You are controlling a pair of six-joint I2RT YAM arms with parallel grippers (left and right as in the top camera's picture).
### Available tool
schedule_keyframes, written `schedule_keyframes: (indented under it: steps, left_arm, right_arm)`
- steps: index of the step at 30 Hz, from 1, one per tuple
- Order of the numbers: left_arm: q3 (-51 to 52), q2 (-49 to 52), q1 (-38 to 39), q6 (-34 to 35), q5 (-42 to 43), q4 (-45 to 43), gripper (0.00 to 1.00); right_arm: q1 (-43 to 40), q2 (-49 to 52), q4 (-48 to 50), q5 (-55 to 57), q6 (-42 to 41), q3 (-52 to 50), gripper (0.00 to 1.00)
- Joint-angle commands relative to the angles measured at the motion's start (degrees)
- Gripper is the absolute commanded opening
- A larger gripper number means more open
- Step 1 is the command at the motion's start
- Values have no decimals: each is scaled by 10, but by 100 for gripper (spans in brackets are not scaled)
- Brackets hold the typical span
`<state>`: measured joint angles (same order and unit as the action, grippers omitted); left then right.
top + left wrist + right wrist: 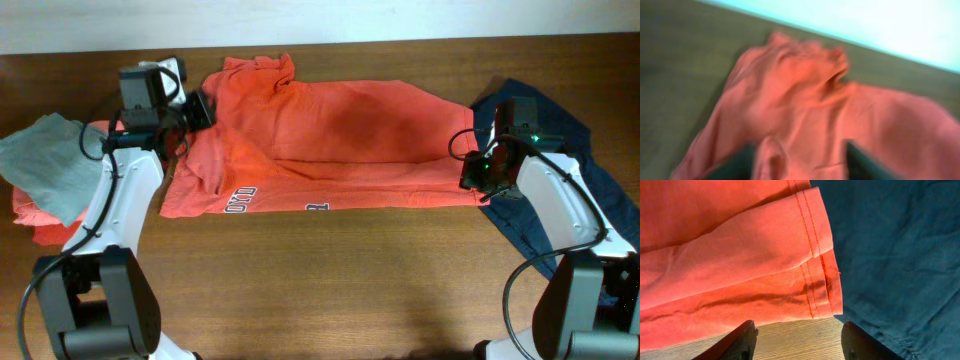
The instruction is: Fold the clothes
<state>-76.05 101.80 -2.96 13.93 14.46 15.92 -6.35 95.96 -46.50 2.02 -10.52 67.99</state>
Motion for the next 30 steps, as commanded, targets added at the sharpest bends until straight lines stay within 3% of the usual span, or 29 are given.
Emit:
schedule_keyframes:
  steps: [1, 5, 9, 12, 13, 14, 17, 30]
  left_arm:
    - [-6, -5, 4, -5, 68, 1, 86]
    - [-6, -5, 3, -8, 40, 122, 87]
    - [-5, -5, 3, -7, -50, 286, 86]
    - [8, -5, 3, -7, -73, 324, 80]
    - [17, -5, 3, -7, -73, 322, 78]
    - [42, -5, 3, -7, -73, 300, 66]
    - [76, -5, 3, -7, -73, 263, 59]
    - [162, -5, 3, -7, -73, 153, 58]
  right_arm:
    - [-5, 6, -1, 1, -3, 0, 59]
    - [-5, 6, 2, 1, -3, 0, 59]
    - [-5, 6, 2, 1, -2, 0, 59]
    - [-5, 6, 2, 1, -2, 0, 59]
    - [-5, 6, 3, 1, -2, 0, 58]
    - [-4, 7, 7, -6, 0, 0, 49]
    - [-4, 10, 14, -38, 43, 0, 48]
    - [-5, 105, 63, -29, 67, 1, 53]
